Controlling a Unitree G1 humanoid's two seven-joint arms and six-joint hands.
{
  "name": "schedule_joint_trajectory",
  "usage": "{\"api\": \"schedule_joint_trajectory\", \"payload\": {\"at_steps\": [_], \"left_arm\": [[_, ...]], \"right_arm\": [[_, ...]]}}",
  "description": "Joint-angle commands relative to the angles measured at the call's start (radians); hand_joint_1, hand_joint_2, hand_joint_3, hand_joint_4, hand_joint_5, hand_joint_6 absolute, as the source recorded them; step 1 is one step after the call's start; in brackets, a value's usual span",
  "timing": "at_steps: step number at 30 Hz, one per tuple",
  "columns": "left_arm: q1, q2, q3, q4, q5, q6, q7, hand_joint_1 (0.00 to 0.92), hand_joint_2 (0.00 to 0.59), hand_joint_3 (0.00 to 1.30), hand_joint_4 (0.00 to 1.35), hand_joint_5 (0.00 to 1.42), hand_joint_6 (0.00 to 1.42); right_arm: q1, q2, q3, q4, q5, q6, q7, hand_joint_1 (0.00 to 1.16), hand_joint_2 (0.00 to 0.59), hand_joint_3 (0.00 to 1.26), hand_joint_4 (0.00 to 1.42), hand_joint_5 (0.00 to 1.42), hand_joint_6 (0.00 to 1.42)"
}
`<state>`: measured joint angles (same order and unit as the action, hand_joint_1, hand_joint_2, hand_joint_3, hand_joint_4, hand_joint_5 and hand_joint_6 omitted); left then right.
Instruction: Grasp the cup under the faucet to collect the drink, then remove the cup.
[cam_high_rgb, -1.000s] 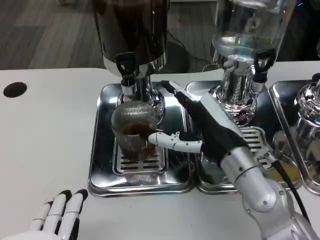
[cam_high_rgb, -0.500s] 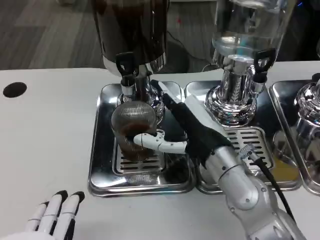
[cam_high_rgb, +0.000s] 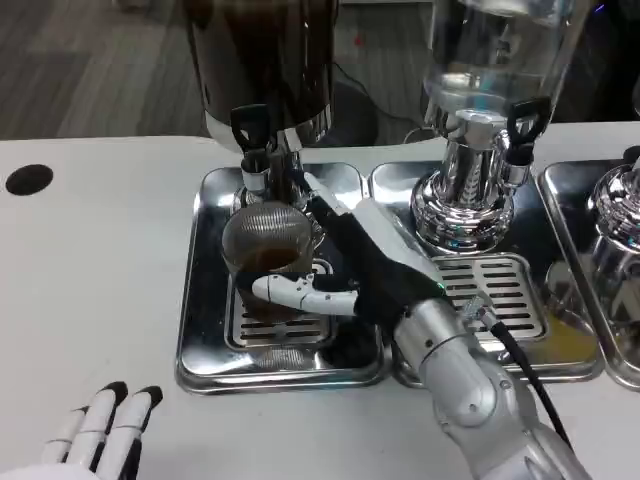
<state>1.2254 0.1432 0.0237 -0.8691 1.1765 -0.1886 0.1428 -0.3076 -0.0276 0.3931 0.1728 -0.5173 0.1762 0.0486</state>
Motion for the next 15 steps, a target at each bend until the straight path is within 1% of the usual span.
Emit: {"api": "schedule_joint_trajectory", "payload": {"at_steps": [1,6,15], "left_arm": [[0.019,0.003,0.015,0.013,-0.026,-0.016,0.0,0.0,0.079,0.13,0.02,0.11,0.44],[0.026,0.003,0.027,0.02,-0.038,-0.026,0.001,0.0,0.08,0.14,0.03,0.12,0.44],[0.043,0.001,0.062,0.018,-0.061,-0.05,0.003,0.0,0.09,0.15,0.04,0.13,0.44]], "right_arm": [[-0.018,0.016,0.006,0.021,-0.005,0.007,-0.024,0.48,0.122,0.0,0.0,0.0,0.0],[-0.02,0.025,0.006,0.037,-0.005,0.008,-0.04,0.48,0.122,0.0,0.0,0.0,0.0],[-0.021,0.043,0.023,0.062,-0.012,0.016,-0.068,0.49,0.126,0.0,0.0,0.0,0.0]]}}
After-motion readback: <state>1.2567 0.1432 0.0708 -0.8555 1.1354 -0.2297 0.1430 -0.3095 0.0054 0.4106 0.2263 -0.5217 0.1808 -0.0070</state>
